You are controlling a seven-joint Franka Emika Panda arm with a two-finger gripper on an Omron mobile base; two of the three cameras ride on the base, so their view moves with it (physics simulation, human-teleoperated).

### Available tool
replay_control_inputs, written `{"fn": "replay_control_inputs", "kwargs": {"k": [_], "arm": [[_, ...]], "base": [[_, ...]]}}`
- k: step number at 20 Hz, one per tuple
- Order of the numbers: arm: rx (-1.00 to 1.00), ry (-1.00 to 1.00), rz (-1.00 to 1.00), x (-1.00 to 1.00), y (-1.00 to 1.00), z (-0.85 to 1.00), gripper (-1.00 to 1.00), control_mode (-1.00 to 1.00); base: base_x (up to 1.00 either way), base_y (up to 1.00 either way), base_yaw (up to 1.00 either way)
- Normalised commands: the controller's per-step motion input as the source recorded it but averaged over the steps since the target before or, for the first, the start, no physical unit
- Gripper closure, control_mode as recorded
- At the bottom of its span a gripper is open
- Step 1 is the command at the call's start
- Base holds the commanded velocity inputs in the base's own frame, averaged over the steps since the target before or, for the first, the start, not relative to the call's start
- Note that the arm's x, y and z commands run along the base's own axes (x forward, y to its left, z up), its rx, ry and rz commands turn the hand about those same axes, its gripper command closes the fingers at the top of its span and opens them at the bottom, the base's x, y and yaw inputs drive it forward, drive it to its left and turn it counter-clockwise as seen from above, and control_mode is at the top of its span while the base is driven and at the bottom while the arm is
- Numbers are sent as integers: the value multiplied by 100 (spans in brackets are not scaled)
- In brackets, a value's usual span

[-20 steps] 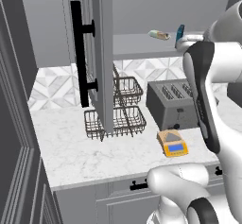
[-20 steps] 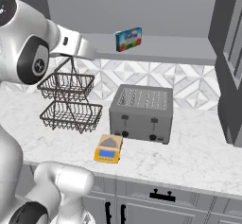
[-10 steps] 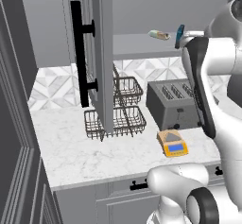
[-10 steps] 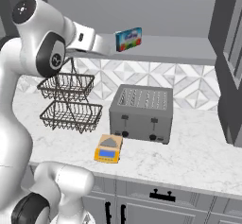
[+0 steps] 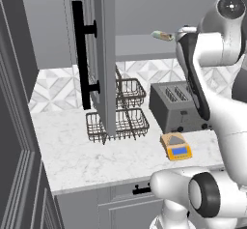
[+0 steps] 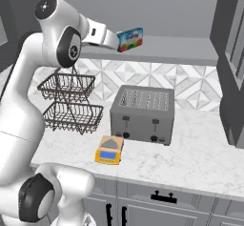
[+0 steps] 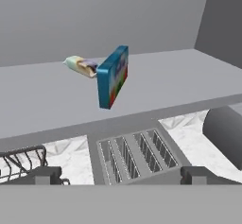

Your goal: Pick the boxed food and place it on the digital scale for weighing, and close the cabinet.

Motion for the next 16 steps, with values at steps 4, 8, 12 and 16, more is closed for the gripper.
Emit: {"fn": "replay_control_inputs", "kwargs": {"k": [4,8,12,16], "arm": [[0,0,-1,63,0,0,-100,-100],[0,0,0,56,0,0,-100,-100],[0,0,0,45,0,0,-100,-100],[0,0,0,37,-1,0,-100,-100]], "base": [[0,0,0],[0,0,0],[0,0,0],[0,0,0]]}}
